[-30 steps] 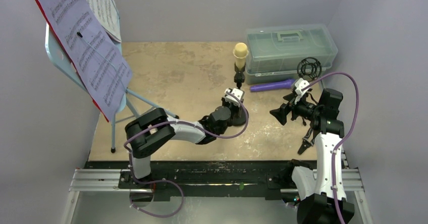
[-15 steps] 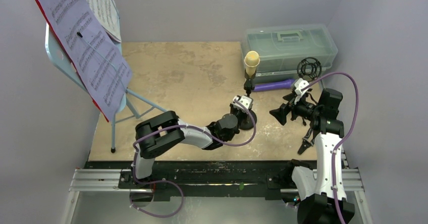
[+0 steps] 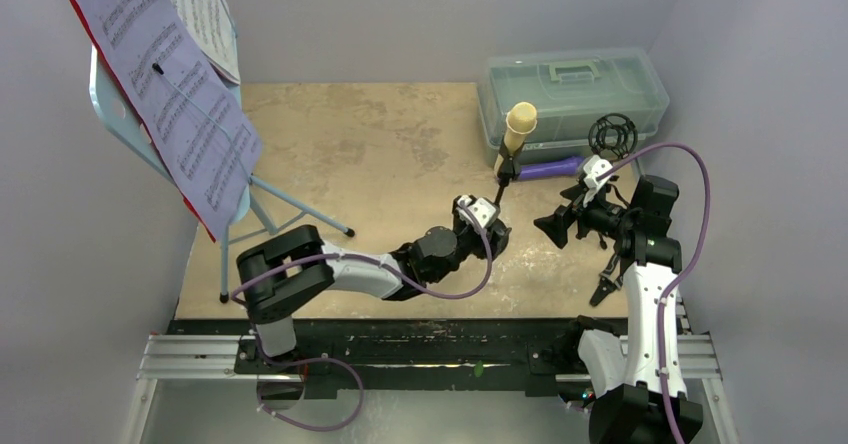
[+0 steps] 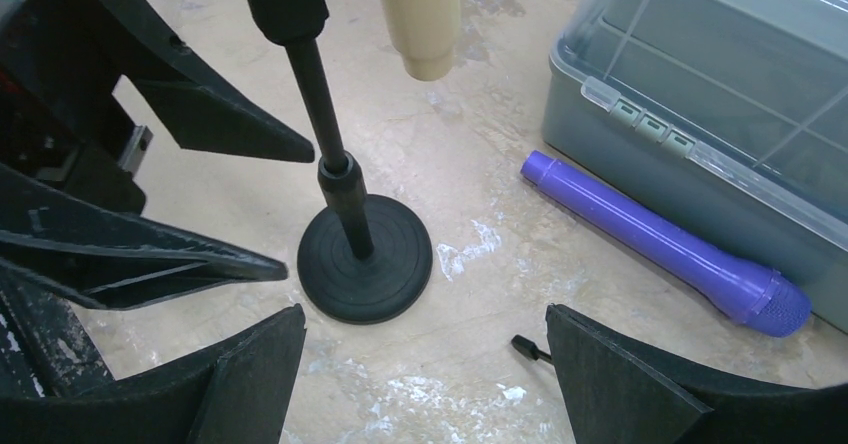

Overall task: Pack up the instrument practice props
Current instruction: Move the microphone stand with the microphone to the center of the board.

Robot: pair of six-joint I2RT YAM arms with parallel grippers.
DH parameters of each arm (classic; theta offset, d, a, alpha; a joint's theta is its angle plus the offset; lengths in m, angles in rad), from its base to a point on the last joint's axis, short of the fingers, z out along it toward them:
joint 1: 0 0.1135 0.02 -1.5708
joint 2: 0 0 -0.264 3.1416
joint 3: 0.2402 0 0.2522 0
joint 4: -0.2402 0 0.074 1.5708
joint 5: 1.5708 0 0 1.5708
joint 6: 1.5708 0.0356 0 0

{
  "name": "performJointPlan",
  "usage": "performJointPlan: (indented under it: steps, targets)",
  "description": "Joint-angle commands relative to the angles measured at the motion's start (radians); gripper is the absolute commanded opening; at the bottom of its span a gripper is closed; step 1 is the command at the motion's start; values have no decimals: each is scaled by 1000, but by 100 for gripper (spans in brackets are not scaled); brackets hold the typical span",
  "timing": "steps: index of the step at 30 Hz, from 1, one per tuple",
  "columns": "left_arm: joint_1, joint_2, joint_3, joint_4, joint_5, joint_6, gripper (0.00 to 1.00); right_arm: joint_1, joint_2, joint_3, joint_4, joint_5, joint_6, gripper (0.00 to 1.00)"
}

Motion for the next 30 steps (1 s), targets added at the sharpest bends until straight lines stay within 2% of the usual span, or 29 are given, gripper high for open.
performJointPlan:
  steps: [1, 5, 14, 20, 26, 30]
  targets:
    - [-4, -121, -40, -74, 171, 12, 67, 8, -11, -2, 7, 12, -19, 94]
    - [-4, -208, -74, -110, 214, -2, 69, 7, -10, 0, 8, 12, -19, 94]
    - [-4, -361, -37, -219, 189, -40, 71, 6, -12, -2, 6, 13, -21, 94]
    - [-4, -399, 34, -267, 66, -83, 72, 7, -13, -2, 6, 13, -20, 94]
    - [-9, -357, 138, -306, -35, -155, 72, 6, -13, -2, 6, 13, -22, 94]
    - [-43, -317, 200, -312, -162, -145, 72, 7, -12, 0, 4, 13, -22, 94]
